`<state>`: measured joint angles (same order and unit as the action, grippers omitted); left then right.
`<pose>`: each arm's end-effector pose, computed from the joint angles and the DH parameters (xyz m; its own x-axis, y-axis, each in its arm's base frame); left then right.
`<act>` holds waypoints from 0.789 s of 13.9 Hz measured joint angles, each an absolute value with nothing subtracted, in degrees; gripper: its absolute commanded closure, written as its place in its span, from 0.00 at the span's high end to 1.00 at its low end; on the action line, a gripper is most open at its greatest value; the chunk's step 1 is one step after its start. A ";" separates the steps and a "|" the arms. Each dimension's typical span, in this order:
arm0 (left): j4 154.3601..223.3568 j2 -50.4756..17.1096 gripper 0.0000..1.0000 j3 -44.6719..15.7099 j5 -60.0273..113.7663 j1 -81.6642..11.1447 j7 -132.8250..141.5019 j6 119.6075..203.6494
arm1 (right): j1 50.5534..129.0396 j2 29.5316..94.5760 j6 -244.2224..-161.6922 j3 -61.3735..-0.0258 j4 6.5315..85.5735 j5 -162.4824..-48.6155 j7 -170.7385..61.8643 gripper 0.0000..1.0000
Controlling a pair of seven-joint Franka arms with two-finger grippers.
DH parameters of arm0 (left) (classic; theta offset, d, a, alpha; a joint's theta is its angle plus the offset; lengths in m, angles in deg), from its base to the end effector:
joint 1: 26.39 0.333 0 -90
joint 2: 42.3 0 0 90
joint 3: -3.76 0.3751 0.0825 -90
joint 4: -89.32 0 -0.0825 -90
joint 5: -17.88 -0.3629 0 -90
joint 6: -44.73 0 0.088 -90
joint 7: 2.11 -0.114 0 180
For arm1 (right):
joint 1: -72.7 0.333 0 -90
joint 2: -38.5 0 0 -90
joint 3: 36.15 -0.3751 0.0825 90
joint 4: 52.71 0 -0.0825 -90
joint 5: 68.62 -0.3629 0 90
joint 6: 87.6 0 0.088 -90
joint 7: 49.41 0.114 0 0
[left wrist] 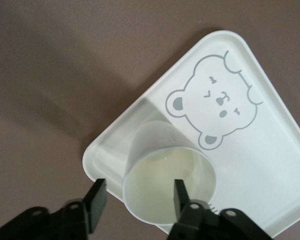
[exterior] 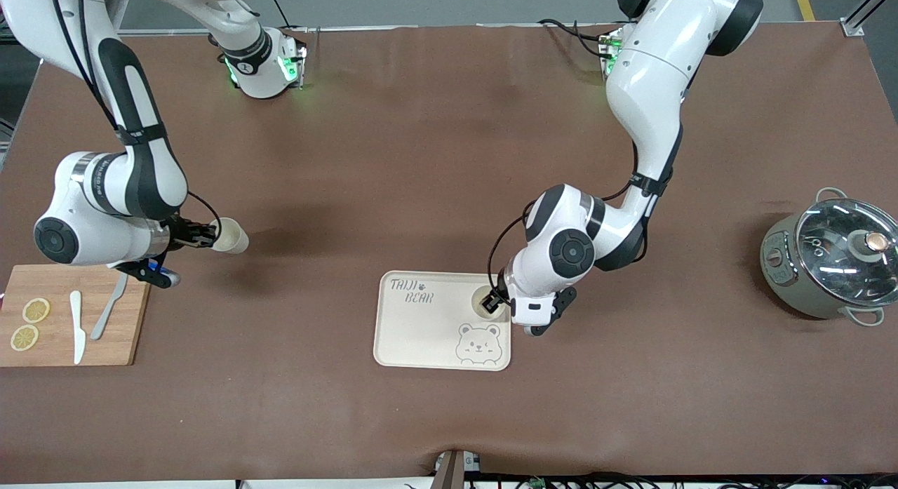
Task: Place white IKEA cup upright on tray with both arms
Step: 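Open the left gripper to release the cup while the right gripper lifts, then carry the cup onto the tray with the right gripper while the left retracts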
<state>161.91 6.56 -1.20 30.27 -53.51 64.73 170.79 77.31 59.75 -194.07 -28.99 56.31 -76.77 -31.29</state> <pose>0.6731 -0.4076 0.2950 0.7209 0.6629 -0.2022 0.6918 -0.7054 0.1541 0.5782 -0.0084 0.3429 0.8267 -0.3946 -0.4010 -0.4043 -0.9124 0.0643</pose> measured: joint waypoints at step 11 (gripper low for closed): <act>160.31 -1.63 1.00 -0.44 17.79 -50.68 61.68 162.35 | 96.37 62.93 -200.92 -29.47 46.18 -99.01 12.75 0.00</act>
